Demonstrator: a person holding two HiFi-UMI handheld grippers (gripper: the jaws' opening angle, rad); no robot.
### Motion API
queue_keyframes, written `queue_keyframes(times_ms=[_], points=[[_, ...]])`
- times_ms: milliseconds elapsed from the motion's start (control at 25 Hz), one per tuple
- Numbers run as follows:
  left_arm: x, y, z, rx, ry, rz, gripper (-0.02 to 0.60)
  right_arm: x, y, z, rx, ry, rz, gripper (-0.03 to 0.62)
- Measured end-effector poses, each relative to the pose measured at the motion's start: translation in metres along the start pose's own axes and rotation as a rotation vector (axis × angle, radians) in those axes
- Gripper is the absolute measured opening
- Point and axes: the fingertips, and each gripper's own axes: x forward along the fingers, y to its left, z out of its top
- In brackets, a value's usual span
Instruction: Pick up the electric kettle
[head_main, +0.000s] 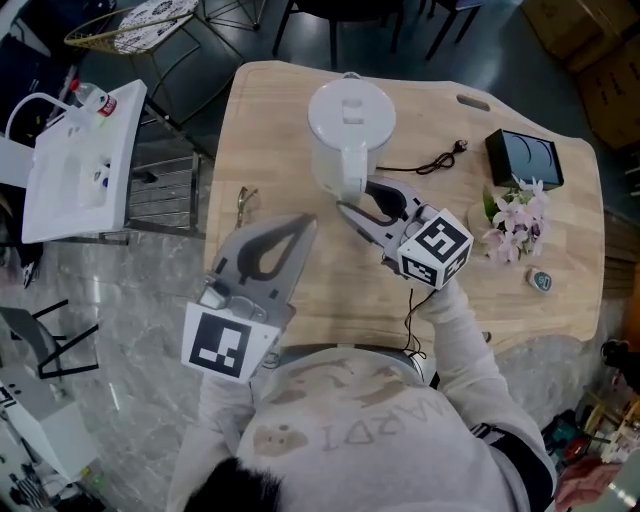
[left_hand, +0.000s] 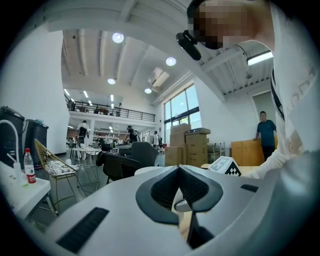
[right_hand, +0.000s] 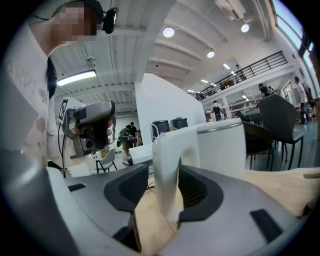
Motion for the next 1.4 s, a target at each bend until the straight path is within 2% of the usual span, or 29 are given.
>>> queue_keyframes(times_ms=[320,520,600,960,1400], points=[[0.006,0.017,-0.008,-0.006,0.016,0.010,0.000,0.035,0.004,-0.010,-0.030,0.052,0.085,0.170],[0.006,0.025,-0.010,-0.014,0.023,0.023,0.000,0.048,0.007,-0.013,-0.051,0.065,0.098,0.157],[0.006,0.026,-0.011,-0.015,0.024,0.028,0.000,0.049,0.004,-0.012,-0.055,0.060,0.089,0.098],[-0.003,0.029,-0.011,-0.004,0.030,0.061,0.000,0.056,0.007,-0.003,-0.102,0.000,0.117,0.092],[-0.025,0.028,0.003,0.005,0.009,0.114,0.000,0.041,0.035,0.038,-0.118,-0.048,0.157,0.092]])
